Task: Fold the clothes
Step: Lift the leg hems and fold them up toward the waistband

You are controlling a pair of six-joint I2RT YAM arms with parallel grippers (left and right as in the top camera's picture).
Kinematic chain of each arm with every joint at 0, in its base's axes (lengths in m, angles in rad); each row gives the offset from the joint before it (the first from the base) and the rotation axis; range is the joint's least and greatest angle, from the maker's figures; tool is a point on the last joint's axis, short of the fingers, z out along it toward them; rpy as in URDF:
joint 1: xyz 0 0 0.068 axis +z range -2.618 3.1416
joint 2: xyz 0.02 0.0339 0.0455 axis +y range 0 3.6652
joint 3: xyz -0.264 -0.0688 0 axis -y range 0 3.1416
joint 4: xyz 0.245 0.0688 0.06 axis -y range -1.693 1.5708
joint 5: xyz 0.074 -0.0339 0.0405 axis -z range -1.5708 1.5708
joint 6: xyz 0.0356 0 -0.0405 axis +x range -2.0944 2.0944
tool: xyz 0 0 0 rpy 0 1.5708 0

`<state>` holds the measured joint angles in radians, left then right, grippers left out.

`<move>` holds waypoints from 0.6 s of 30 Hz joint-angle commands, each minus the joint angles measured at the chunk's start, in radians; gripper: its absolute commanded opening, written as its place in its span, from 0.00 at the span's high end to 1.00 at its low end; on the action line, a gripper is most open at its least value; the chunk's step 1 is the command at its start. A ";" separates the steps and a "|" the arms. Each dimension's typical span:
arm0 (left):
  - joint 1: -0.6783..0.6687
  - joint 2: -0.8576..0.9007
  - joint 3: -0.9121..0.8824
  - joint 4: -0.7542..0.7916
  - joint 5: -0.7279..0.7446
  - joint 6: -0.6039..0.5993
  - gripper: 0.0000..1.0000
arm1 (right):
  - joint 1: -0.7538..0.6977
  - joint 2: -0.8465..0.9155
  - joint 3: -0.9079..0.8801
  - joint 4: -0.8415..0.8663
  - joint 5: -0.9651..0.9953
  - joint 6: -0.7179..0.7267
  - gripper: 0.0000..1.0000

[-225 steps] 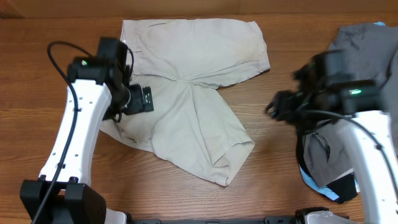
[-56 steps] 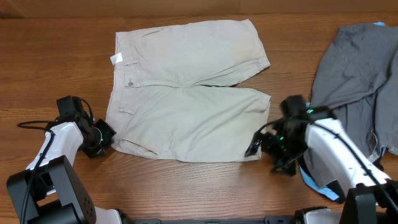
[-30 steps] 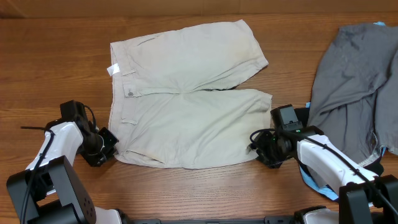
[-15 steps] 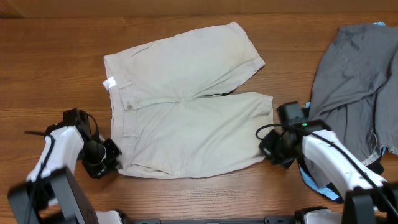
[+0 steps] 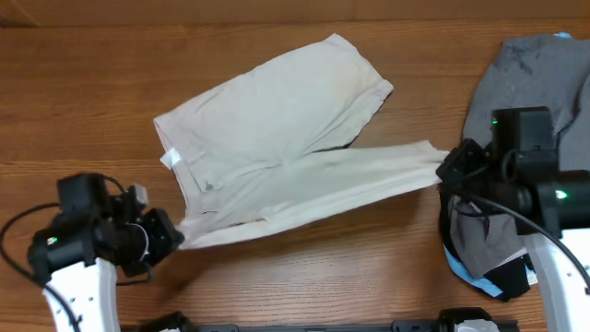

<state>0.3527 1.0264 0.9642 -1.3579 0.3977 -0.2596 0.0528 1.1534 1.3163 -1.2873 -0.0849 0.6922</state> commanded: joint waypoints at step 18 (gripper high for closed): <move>0.000 0.057 0.248 -0.039 -0.233 -0.203 0.96 | -0.020 0.204 0.189 0.262 0.041 -0.399 0.96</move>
<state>0.3397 1.0504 1.1923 -1.4197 0.3519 -0.4122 0.0555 1.3064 1.4677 -1.0817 -0.1463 0.3870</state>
